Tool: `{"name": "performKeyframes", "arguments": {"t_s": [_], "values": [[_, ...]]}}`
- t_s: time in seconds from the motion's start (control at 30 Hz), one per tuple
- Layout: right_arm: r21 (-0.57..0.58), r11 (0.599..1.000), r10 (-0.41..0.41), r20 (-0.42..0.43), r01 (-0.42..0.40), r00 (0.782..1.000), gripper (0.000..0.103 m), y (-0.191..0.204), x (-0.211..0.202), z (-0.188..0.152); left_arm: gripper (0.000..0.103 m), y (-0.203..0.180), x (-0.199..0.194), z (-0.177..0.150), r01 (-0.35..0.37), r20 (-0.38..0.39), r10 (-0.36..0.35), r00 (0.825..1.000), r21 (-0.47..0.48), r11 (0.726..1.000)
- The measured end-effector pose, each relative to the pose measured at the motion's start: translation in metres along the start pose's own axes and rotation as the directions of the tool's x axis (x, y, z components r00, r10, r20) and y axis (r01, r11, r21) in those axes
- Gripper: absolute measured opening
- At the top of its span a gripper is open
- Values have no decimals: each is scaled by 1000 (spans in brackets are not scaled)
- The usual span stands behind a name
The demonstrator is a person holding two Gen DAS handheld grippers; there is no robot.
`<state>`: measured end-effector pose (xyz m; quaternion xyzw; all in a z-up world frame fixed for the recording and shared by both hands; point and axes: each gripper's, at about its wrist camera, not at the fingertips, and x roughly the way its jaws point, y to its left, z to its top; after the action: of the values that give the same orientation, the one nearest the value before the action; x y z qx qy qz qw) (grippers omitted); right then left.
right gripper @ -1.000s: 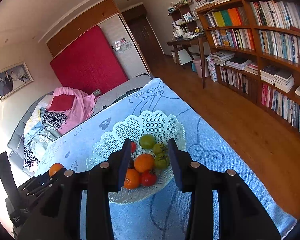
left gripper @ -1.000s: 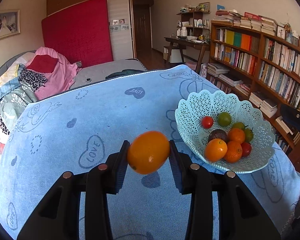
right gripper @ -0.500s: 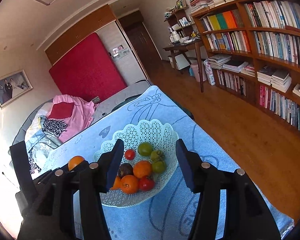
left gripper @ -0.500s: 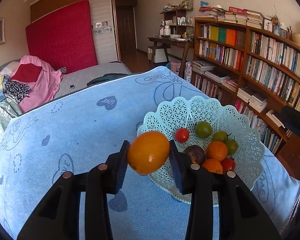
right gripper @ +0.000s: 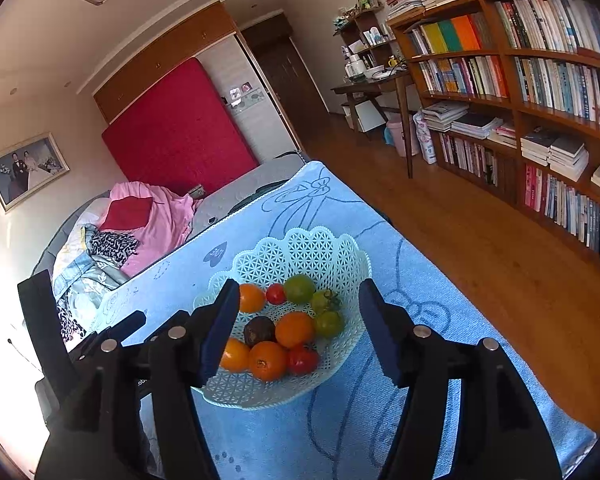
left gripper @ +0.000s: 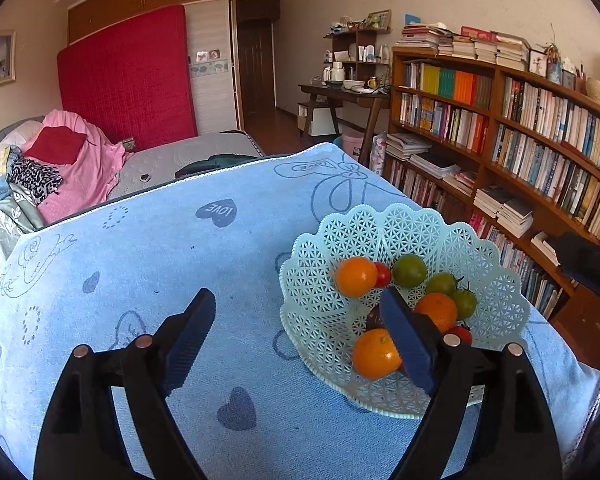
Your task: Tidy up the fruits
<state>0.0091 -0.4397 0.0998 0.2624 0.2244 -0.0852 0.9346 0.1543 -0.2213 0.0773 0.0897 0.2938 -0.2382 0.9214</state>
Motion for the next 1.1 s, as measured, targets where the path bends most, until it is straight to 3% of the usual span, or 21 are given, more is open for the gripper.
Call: {"name": "performKeyframes", "arguments": {"t_s": [0.13,0.23,0.43,0.73,1.1], "values": [[-1,1000,8,-1,-8,1000,77,1,-1,0,91,10,-6,-4,-23,-1,23,1000,-27,999],[2,1000,16,-10,-16,1000,89,3,-1,0,94,12,-8,-7,-44,-13,44,999,-32,999],[21,1000,19,-32,-18,999,98,1,0,2,95,14,-18,-12,-114,4,114,993,-14,993],[4,1000,0,-65,0,998,100,4,-3,4,98,12,-41,-18,-221,35,220,975,14,975],[-138,990,-47,-44,40,998,100,29,-17,2,98,6,-72,-23,-306,107,299,948,51,951]]}}
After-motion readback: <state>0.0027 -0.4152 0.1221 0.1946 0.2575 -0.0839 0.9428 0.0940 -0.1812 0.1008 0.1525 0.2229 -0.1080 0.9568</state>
